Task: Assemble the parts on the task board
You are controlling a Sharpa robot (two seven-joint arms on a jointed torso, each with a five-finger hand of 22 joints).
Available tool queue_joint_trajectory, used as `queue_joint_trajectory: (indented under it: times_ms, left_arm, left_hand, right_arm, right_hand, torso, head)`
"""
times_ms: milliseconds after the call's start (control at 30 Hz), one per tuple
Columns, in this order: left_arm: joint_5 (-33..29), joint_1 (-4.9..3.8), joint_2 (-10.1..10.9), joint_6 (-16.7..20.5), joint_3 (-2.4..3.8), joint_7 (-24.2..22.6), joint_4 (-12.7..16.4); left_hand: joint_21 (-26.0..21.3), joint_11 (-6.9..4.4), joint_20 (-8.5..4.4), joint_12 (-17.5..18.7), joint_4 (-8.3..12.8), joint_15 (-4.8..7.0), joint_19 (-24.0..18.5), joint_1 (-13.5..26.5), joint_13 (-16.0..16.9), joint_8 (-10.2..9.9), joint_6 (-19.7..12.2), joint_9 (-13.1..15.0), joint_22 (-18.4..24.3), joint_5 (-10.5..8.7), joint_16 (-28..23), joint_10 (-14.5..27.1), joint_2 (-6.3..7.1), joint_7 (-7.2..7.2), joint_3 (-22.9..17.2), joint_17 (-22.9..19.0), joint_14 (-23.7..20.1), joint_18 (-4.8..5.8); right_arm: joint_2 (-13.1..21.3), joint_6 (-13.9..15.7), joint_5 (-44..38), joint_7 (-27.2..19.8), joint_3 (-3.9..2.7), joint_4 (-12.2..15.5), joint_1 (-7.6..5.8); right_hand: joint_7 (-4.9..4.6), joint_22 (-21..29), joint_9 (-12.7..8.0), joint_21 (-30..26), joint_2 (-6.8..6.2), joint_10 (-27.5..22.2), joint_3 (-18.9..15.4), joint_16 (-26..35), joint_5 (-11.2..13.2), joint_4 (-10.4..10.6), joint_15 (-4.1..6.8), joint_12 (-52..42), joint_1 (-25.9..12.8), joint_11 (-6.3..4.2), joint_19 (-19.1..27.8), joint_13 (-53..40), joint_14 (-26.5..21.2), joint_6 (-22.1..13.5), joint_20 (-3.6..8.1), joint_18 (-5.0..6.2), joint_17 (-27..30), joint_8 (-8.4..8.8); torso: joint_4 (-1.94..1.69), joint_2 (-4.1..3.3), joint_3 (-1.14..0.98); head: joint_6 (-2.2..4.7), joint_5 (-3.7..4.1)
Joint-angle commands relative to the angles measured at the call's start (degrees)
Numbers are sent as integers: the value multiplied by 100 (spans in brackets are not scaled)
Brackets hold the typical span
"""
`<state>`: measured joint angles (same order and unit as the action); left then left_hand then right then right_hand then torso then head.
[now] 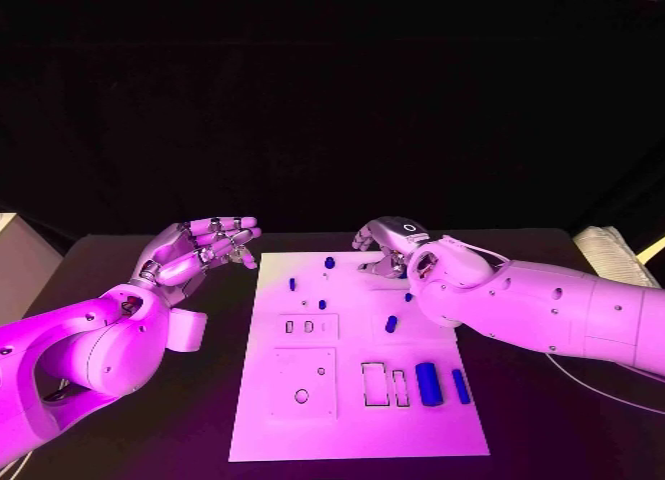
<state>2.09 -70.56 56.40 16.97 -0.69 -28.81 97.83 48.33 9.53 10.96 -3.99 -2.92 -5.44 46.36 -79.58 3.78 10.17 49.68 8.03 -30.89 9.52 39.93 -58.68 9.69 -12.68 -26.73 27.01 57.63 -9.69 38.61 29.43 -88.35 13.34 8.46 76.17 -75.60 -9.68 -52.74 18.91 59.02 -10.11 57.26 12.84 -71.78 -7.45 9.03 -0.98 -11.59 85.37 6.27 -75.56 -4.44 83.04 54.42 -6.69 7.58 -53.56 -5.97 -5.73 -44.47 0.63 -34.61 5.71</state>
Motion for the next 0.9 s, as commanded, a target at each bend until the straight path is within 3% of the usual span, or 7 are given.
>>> queue_joint_trajectory:
  times_ms: [33, 300, 433, 533, 633, 733, 900]
  left_arm:
    - [21, -9, -2, -78, 5, -44, -4]
    - [21, -9, -31, -78, 4, -48, -78]
    - [21, -7, -81, -89, 3, -47, -125]
    - [21, -6, -113, -96, 2, -47, -159]
    - [21, -4, -148, -107, 0, -44, -200]
    - [21, -2, -176, -116, -1, -41, -230]
    - [21, -1, -200, -127, -2, -38, -256]
  left_hand:
    - [33, 12, 11, 15, 0, -6, -30, 65, 0, -25, 51, -10, -5, -33, 26, 21, -12, -56, -29, 8, -26, -65]
    - [46, 10, 12, 11, 4, -6, -40, 60, 2, -24, 55, -9, -14, -32, 34, 19, -17, -52, -36, 7, -32, -66]
    - [46, 10, 12, 11, 4, -6, -40, 60, 2, -24, 55, -9, -14, -32, 34, 19, -17, -52, -36, 7, -32, -66]
    - [46, 10, 12, 11, 4, -6, -40, 60, 2, -24, 55, -9, -14, -32, 34, 19, -17, -52, -36, 7, -32, -66]
    - [46, 10, 12, 11, 4, -6, -40, 60, 2, -24, 55, -9, -14, -32, 34, 19, -17, -52, -36, 7, -32, -66]
    - [46, 10, 12, 11, 4, -6, -40, 60, 2, -24, 55, -9, -14, -32, 34, 19, -17, -52, -36, 7, -32, -66]
    - [54, 9, 13, 8, 3, -5, -45, 63, 3, -23, 59, -8, -19, -32, 40, 16, -19, -49, -37, 7, -34, -66]
  right_arm:
    - [288, 157, 320, 6, -26, 271, -71]
    - [910, -421, 834, 239, -71, 601, -226]
    - [1052, -788, 1194, 334, -79, 551, -254]
    - [1091, -1005, 1393, 362, -82, 490, -264]
    - [1083, -1155, 1494, 357, -84, 446, -267]
    - [1038, -1247, 1449, 379, -85, 406, -266]
    - [937, -1294, 1385, 420, -85, 316, -260]
  right_hand:
    - [6, -236, -1, 200, -59, 244, 141, -100, -39, 31, 18, -91, -4, -39, -113, -11, 57, 80, 21, -58, -149, -17]
    - [20, -768, -37, 622, -350, 921, 167, -356, -131, 346, 75, -306, -385, -122, -304, -130, 152, 76, 70, -153, -533, 52]
    - [22, -1039, -85, 844, -390, 1338, -243, -500, -639, 490, 125, -697, -279, -177, -387, -452, 187, -224, 117, -198, -744, 201]
    - [61, -1311, -57, 1063, -364, 1483, -742, -662, -721, 664, 160, -1238, -120, -235, -467, -915, 239, -276, 147, -243, -1014, 159]
    - [52, -1881, 48, 1538, -237, 870, -1368, -1096, -762, 686, 200, -3414, 34, -278, -643, -3004, 363, -384, 99, -374, -1795, 12]
    - [28, -2694, 155, 2223, -104, 1986, -1359, -1630, -740, 715, 73, -6483, -90, -169, -954, -6594, 583, -410, 88, -508, -3073, -222]
    - [3, -3210, 213, 2658, -74, 2635, -1333, -1783, -686, 764, 41, -7326, -191, -138, -1175, -7757, 668, -436, 29, -625, -3514, -395]
  torso:
    - [51, 26, -21]
    - [91, 38, -63]
    - [94, 29, -78]
    - [93, 30, -70]
    - [87, 34, -71]
    - [69, 31, -68]
    - [46, 30, -69]
  head:
    - [9, -7]
    - [26, 38]
    - [23, 66]
    - [8, 69]
    - [0, 81]
    - [-21, 97]
    - [-22, 116]
